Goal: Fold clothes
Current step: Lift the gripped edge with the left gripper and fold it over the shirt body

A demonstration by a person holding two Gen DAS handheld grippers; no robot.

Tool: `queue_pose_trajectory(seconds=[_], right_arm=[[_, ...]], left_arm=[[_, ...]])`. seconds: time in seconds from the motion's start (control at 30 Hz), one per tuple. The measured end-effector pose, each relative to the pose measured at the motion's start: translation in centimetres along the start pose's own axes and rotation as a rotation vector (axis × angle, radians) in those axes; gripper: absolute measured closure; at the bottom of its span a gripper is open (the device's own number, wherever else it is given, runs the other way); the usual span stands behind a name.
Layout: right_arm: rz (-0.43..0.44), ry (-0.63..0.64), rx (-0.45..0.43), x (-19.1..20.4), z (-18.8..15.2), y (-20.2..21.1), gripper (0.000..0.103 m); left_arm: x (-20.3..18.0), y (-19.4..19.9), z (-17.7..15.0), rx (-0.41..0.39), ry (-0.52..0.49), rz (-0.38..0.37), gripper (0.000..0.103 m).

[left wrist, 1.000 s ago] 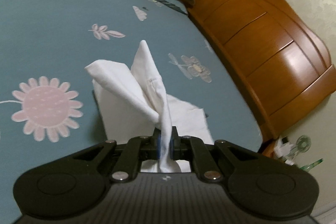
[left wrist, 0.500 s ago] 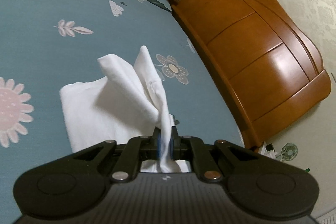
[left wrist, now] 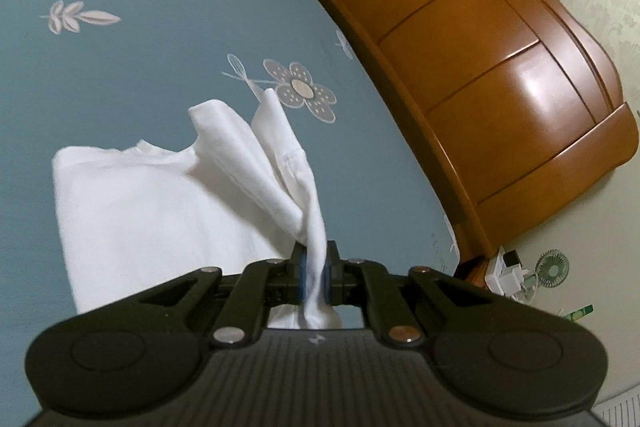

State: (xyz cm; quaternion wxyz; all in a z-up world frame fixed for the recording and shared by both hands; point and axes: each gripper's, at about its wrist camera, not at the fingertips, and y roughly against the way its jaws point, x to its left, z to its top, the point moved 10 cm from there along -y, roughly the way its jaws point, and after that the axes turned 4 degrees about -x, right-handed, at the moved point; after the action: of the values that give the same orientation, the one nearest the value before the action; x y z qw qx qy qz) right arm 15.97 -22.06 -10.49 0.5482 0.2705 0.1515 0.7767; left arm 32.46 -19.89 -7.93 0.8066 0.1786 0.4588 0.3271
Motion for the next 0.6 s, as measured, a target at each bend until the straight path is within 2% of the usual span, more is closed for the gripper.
queue_pose_trajectory(seconds=[0.33, 0.6], right_arm=[[-0.043, 0.014, -0.005, -1.7, -0.2, 2.3, 0.000], [-0.039, 0.006, 0.017, -1.8, -0.5, 2.0, 0.000]], left_arm=[[0.3, -4.8, -1.6, 0.070, -0.003, 0.017, 0.097], [0.8, -7.6, -2.6, 0.109, 0.010, 0.044, 0.097]])
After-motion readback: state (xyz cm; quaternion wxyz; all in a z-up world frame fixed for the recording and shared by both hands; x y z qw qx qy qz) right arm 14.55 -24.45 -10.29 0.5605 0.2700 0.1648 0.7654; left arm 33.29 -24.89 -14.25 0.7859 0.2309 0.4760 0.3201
